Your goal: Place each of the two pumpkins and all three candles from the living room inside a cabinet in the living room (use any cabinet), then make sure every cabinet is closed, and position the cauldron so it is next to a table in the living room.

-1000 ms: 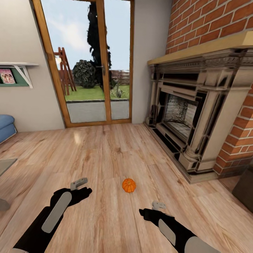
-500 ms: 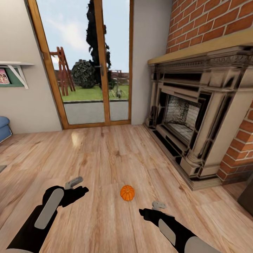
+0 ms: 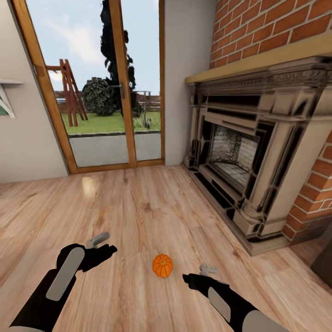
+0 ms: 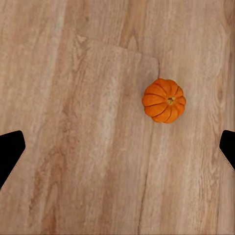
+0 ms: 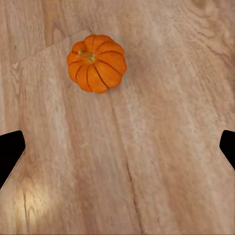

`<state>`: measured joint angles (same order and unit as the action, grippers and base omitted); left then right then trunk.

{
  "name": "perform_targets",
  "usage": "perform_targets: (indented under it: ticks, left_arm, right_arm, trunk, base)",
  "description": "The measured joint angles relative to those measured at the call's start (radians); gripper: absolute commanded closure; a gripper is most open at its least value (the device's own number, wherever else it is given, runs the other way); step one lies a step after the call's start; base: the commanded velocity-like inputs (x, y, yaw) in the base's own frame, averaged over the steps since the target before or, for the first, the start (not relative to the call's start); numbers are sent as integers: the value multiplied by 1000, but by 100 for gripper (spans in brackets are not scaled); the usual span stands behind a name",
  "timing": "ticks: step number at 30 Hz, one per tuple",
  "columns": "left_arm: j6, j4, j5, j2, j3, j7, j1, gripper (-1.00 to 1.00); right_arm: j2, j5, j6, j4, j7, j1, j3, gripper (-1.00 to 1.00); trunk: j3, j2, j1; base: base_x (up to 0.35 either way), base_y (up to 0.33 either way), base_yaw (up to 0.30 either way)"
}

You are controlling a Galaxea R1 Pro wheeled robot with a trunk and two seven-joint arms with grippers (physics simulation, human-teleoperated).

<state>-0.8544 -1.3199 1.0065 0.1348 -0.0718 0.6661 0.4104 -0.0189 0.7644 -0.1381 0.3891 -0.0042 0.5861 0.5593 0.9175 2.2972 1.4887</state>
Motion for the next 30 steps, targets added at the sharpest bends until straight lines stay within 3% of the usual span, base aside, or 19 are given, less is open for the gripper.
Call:
perform_targets:
  ticks: [22,30]
  left_arm:
    - [-1,0,0,-1,0,0,0,-100]
    - [0,0,0,-1,0,0,0,-100]
  right_arm:
    - [0,7,-1,0,5,0,-7,-100]
    - [0,16,-11,-11,126,0,-13,-100]
  trunk:
    - [0,0,0]
    - [0,0,0]
  base:
    - [275,197,-1]
    - [208,206,0]
